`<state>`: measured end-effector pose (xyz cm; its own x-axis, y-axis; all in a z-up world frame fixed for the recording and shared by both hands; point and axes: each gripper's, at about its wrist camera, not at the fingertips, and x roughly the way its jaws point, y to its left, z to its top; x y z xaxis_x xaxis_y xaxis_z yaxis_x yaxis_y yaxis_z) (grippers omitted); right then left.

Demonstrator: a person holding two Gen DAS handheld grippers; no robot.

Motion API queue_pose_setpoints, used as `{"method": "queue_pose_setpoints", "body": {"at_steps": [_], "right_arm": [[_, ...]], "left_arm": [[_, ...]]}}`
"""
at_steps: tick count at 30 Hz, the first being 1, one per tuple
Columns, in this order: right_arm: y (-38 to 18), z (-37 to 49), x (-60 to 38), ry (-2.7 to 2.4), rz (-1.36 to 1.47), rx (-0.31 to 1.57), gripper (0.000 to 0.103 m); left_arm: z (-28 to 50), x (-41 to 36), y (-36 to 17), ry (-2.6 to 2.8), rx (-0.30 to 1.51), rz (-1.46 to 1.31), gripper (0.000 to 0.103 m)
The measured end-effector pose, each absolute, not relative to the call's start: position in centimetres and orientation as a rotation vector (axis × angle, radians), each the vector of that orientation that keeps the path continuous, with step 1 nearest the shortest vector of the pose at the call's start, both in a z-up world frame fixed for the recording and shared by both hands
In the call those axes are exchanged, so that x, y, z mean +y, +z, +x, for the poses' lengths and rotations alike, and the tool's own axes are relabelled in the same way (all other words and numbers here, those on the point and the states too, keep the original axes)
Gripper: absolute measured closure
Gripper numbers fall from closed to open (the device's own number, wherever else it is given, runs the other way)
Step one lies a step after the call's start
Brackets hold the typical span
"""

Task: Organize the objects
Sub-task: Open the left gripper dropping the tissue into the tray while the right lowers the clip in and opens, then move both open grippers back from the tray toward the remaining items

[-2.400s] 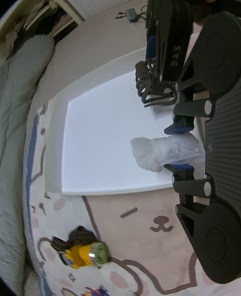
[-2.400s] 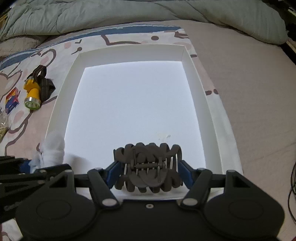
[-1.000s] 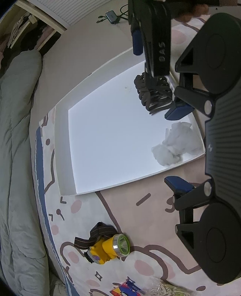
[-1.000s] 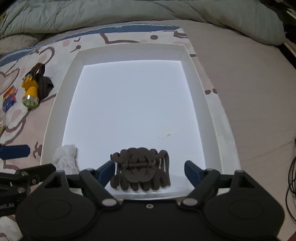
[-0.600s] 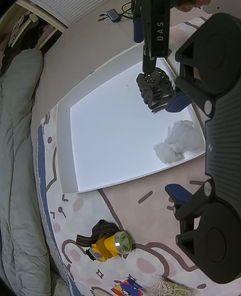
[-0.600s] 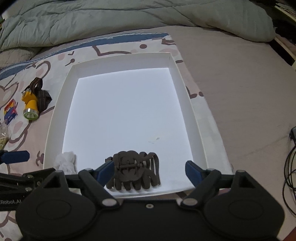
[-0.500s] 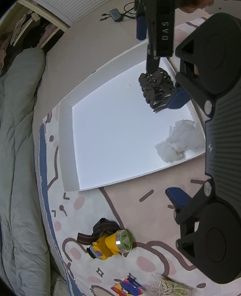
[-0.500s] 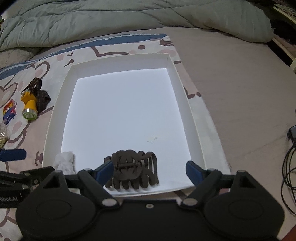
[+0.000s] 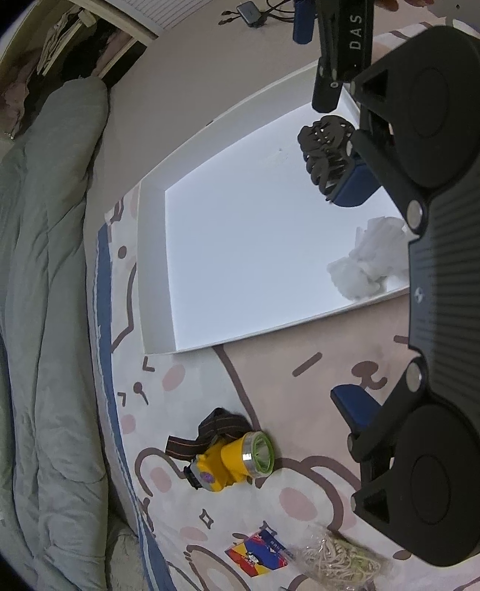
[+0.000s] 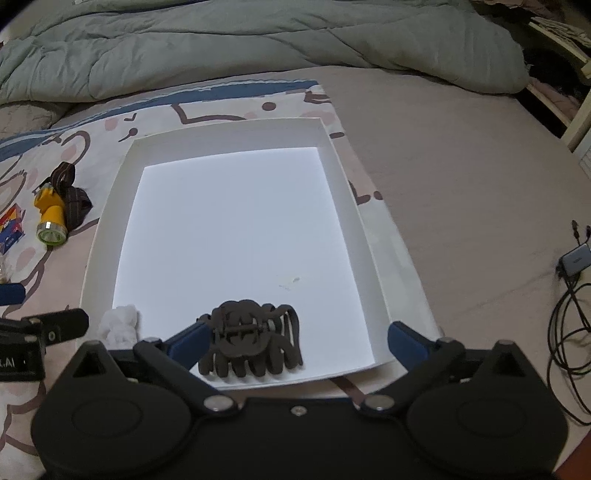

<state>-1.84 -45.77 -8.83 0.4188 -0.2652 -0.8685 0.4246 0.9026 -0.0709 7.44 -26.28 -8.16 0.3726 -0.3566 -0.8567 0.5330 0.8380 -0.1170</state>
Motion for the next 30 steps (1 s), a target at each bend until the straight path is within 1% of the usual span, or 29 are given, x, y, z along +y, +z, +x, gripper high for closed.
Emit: {"method": "queue_pose_setpoints", "body": {"at_steps": [9,14,22,30], "right_arm": [[-8.5,-2.0,-46.0,-0.467,0.188,1.039,0.000],[-7.3,-1.8,-45.2,-0.481,0.189,0.996,0.000],[-5.0,0.2,-41.7,-0.422,0.194,0.919,0.000],[-3.9,3.1,-36.8,-0.361,0.149,0.904,0.000]], "left_arm": [[8.1,-25.4,-7.9,-0.549,1.016,0.193,0.001],[9.0,-23.5,-7.0,-0.522,0.968,0.206,0.001],[11.1,-18.1,-5.5,-0.436,0.934,0.160,0.001],[13.1,-11.7,-3.6,-0.349,0.886,0.128,0.001]]}}
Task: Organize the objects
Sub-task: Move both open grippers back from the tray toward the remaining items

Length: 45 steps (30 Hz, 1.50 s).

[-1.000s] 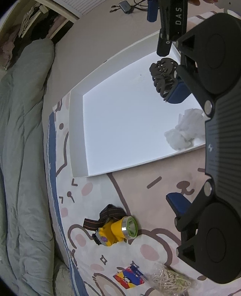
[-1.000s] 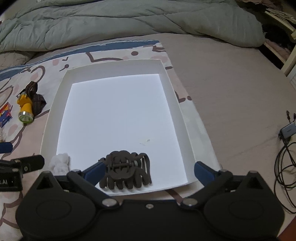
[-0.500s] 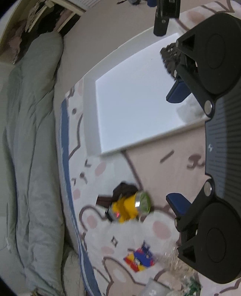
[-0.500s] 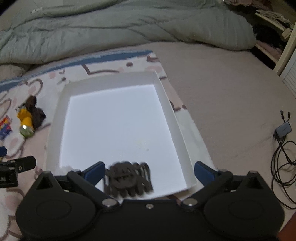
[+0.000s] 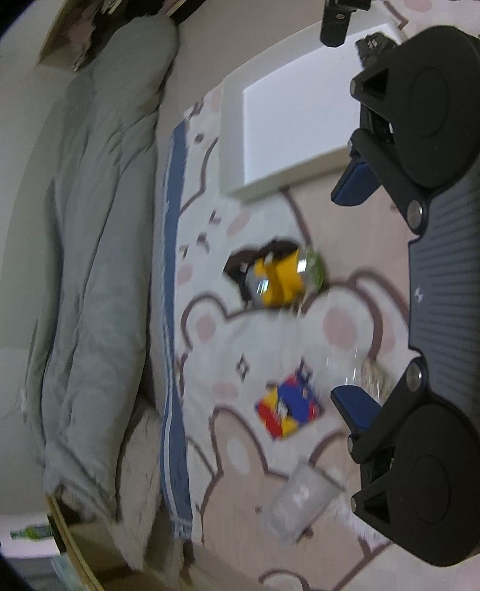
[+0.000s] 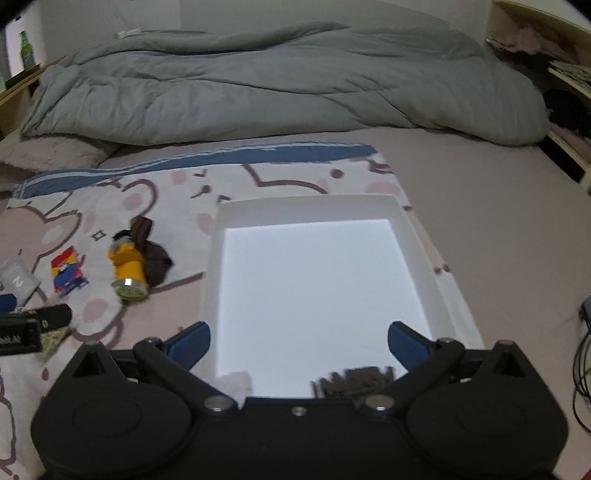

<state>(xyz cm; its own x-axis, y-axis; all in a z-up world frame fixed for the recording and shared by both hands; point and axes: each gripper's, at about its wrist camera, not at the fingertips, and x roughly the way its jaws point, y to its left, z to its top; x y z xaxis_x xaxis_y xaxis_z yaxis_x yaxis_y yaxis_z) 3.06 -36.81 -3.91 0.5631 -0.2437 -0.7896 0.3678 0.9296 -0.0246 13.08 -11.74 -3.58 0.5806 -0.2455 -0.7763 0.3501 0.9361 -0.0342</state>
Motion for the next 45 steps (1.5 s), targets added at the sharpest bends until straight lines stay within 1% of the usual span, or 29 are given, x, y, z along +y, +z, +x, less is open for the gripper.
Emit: {"method": "queue_pose_setpoints", "body": {"at_steps": [10,20,32,45], "right_arm": [[-3.1,6.1,-31.7,-0.317,0.148,0.849,0.000],[-2.9,8.9,-26.9,-0.257,0.135,0.833,0.000],[-3.4,11.2,-22.2,-0.197,0.117,0.822,0.000],[-4.4,12.7,-20.3,-0.174,0.177,0.796,0.000]], "left_arm": [[14.8,-4.0,-2.4,-0.236,0.870,0.065,0.001],[15.6,0.9,-2.1,-0.178,0.850,0.054,0.001],[16.6,4.9,-2.3,-0.129,0.821,0.071,0.001],[17.2,6.3,-3.2,-0.119,0.771,0.137,0.001]]}}
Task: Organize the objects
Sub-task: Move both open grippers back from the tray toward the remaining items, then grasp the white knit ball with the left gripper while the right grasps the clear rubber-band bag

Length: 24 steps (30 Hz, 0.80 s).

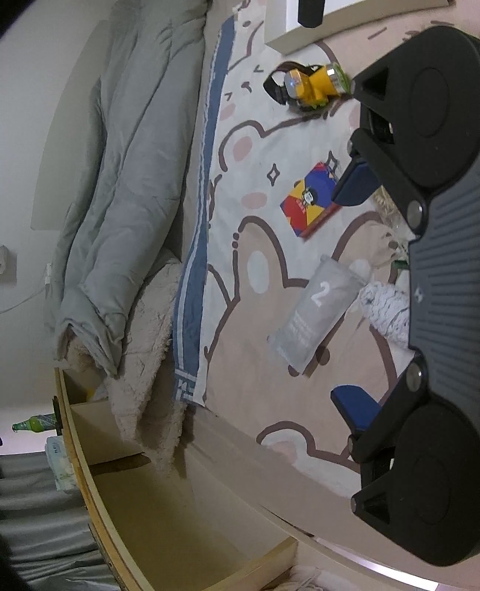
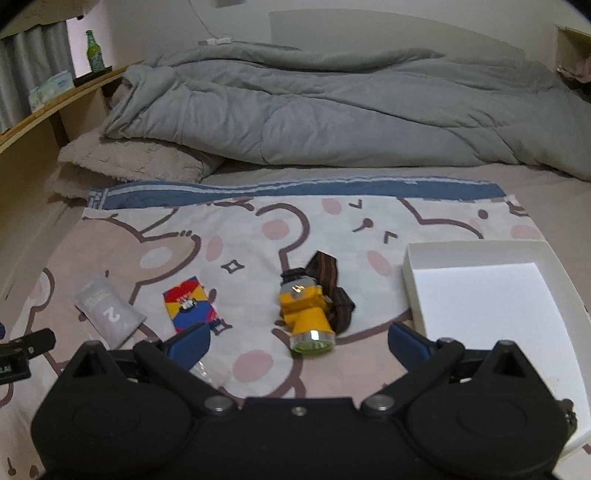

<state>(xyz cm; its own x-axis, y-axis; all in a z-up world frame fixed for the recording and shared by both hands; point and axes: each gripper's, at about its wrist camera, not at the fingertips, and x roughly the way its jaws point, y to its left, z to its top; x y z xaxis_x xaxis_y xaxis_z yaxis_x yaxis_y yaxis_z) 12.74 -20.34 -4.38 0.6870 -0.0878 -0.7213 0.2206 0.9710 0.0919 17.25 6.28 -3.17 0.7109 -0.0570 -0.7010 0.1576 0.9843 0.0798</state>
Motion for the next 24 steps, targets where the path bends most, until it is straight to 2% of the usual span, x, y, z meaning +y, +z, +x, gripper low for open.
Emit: {"method": "queue_pose_setpoints", "body": {"at_steps": [11,15,17,19,22,24], "right_arm": [[-5.8,14.5,-17.6,-0.053,0.136,0.746,0.000],[-7.3,15.5,-16.5,0.027,0.090,0.789,0.000],[-8.2,16.1,-16.2,0.082,0.085,0.820,0.000],[-9.1,16.6,-16.0,0.127,0.080,0.860,0.000],[-10.3,17.1,-15.2,0.183,0.020,0.884,0.000],[-10.9,17.3,-14.4,0.224,-0.033,0.889,0.000]], "left_arm": [[20.3,8.3,-6.0,-0.047,0.886,0.069,0.001],[21.5,8.3,-7.2,-0.066,0.917,0.110,0.002],[21.9,8.2,-7.5,-0.089,0.922,0.139,0.006],[22.5,8.1,-7.8,-0.120,0.931,0.177,0.017],[23.3,7.9,-8.4,-0.174,0.967,0.229,0.023],[23.8,7.8,-8.8,-0.215,0.998,0.270,0.024]]}}
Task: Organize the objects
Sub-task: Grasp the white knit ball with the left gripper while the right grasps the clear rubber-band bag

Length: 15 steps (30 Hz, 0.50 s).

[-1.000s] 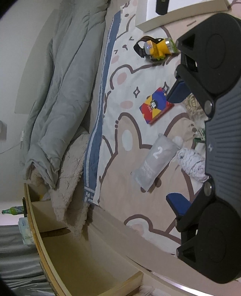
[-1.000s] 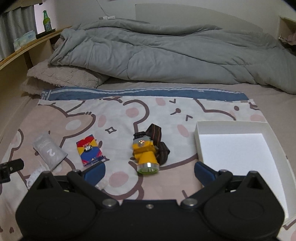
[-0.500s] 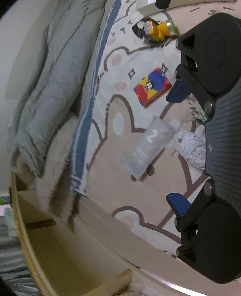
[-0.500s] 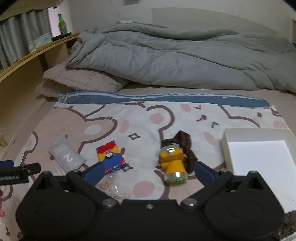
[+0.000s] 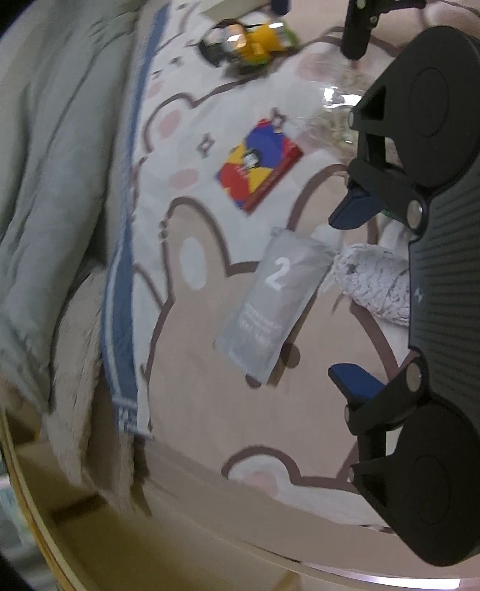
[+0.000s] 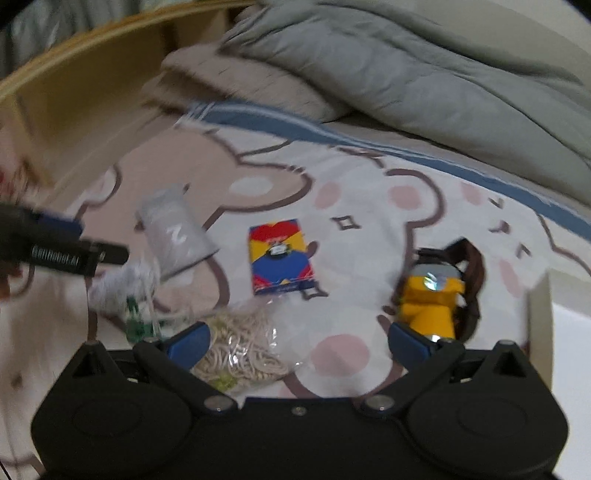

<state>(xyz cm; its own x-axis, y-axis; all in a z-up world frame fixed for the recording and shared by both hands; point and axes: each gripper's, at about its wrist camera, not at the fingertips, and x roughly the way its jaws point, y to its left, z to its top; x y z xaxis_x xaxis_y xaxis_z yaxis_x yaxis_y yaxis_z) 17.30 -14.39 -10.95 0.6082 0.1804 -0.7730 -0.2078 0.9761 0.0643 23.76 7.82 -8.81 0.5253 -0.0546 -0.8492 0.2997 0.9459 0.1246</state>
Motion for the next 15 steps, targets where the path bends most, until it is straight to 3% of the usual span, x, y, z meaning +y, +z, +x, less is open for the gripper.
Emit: {"method": "queue_pose_setpoints", "body": {"at_steps": [5,9,15], "right_arm": [[-12.2,18.3,-13.1,0.339,-0.043,0.938,0.000],[-13.1,18.7,-11.6,0.424,-0.091,0.972,0.000],[-14.6,19.1,-9.6,0.461,-0.182,1.014,0.000]], "left_arm": [[24.4,8.5,-10.2,-0.291,1.085,0.327,0.028],[24.7,8.9,-11.8,-0.327,1.158,0.357,0.040],[24.6,7.4,-13.3,-0.359,1.193,0.425,0.042]]}}
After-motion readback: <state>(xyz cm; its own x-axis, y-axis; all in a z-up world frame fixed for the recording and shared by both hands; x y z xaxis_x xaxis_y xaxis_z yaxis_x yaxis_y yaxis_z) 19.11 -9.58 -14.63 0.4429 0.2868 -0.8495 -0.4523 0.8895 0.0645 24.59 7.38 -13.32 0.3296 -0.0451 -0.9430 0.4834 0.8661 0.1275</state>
